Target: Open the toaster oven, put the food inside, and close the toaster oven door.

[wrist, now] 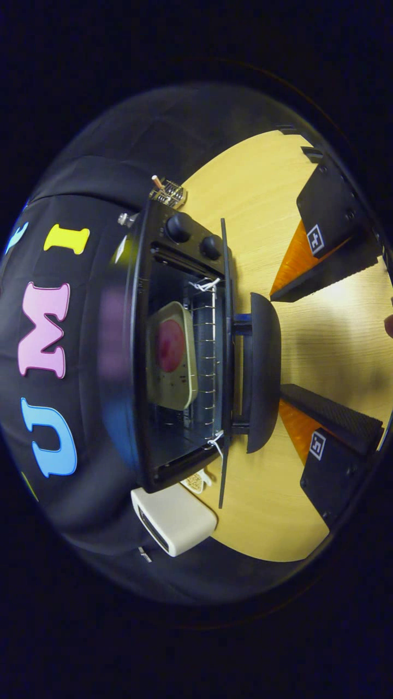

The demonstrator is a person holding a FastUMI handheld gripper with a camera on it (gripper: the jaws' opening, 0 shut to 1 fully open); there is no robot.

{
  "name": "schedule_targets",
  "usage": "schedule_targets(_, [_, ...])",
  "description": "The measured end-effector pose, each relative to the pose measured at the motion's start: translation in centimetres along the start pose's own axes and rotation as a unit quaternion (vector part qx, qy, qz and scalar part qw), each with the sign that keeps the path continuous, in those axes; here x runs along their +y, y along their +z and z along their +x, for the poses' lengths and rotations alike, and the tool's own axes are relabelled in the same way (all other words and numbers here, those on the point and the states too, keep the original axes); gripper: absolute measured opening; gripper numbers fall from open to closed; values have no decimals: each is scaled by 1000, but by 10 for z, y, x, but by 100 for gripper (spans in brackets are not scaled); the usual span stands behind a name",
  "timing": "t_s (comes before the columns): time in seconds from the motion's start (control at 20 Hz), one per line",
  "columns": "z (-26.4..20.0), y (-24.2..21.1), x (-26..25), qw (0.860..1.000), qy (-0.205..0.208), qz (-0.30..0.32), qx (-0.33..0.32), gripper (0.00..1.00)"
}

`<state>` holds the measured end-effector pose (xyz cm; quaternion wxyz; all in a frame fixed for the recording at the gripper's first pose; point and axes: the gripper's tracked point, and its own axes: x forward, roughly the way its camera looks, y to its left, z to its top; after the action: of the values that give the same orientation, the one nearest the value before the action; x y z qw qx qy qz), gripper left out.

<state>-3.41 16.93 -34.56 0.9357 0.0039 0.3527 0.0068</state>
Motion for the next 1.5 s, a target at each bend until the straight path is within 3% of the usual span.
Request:
schedule_targets(0.3, [-32, 58, -3, 995, 4, -23, -95, 99])
schedule_targets(0.75, [-99, 108, -40, 984, 29, -28, -172, 98])
schedule_targets(1.2, [-147, 188, -158, 966, -13, -10, -259, 98])
schedule_targets(1.5, [-164, 216, -236, 958, -25, -6, -284, 98])
